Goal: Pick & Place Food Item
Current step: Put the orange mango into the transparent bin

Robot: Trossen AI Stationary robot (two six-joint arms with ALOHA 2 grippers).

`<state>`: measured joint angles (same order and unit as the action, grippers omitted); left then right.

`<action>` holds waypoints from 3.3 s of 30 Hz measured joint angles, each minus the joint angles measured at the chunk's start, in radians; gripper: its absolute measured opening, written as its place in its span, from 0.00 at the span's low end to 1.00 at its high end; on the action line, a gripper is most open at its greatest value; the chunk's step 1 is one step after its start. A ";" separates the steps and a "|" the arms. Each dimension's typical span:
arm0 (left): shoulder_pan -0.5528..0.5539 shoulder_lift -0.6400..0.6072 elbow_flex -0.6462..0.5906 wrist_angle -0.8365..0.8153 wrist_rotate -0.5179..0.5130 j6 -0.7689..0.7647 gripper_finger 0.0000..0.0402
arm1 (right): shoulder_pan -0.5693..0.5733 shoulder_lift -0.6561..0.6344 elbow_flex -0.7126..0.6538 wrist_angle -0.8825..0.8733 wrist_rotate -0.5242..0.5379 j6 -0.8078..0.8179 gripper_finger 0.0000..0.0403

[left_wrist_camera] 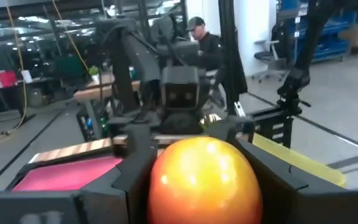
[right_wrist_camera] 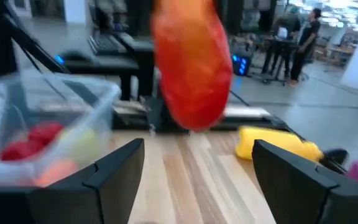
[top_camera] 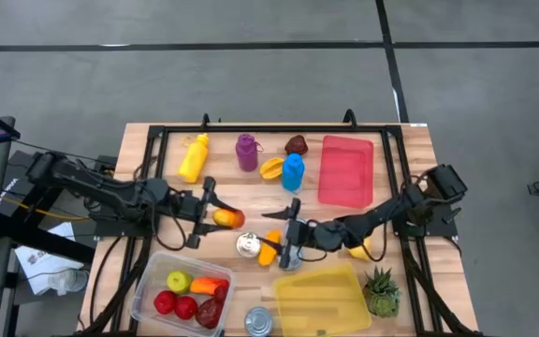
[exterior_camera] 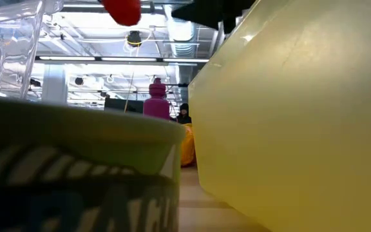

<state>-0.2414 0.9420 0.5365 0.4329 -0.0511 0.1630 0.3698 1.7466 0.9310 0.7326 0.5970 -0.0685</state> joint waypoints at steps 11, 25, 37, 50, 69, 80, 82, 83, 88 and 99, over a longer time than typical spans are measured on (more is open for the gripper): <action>0.091 0.188 0.000 0.197 0.031 0.005 0.47 | -0.050 0.000 0.029 -0.126 -0.075 -0.037 0.90; 0.112 0.275 0.001 0.264 0.066 -0.034 0.47 | -0.124 0.001 0.033 -0.102 -0.162 -0.029 0.96; 0.108 0.305 0.001 0.341 0.090 -0.033 0.47 | -0.121 0.001 0.115 -0.224 -0.180 -0.009 0.72; 0.109 0.277 0.001 0.315 0.109 -0.031 0.47 | -0.116 0.002 0.120 -0.228 -0.182 -0.018 0.46; 0.108 -0.252 0.002 -0.138 -0.009 -0.005 0.81 | -0.087 0.049 0.221 -0.204 -0.410 0.002 0.46; 0.121 -0.323 0.000 -0.178 -0.088 -0.002 0.80 | -0.049 0.385 0.708 -0.494 -0.597 -0.041 0.46; 0.127 -0.347 0.000 -0.187 -0.091 -0.002 0.79 | -0.051 0.436 0.807 -0.561 -0.642 -0.045 0.47; 0.130 -0.360 0.000 -0.186 -0.092 -0.002 0.79 | -0.051 0.459 0.854 -0.608 -0.657 -0.050 0.47; 0.132 -0.396 0.000 -0.199 -0.091 -0.009 0.77 | -0.057 0.581 1.076 -0.857 -0.737 -0.066 0.47; 0.132 -0.414 0.000 -0.254 -0.101 -0.011 0.75 | -0.056 0.636 1.188 -0.984 -0.753 -0.107 0.74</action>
<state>-0.1089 0.5278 0.5369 0.1787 -0.1516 0.1522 0.3138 2.3830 2.1193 -0.2516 -0.1562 -0.1758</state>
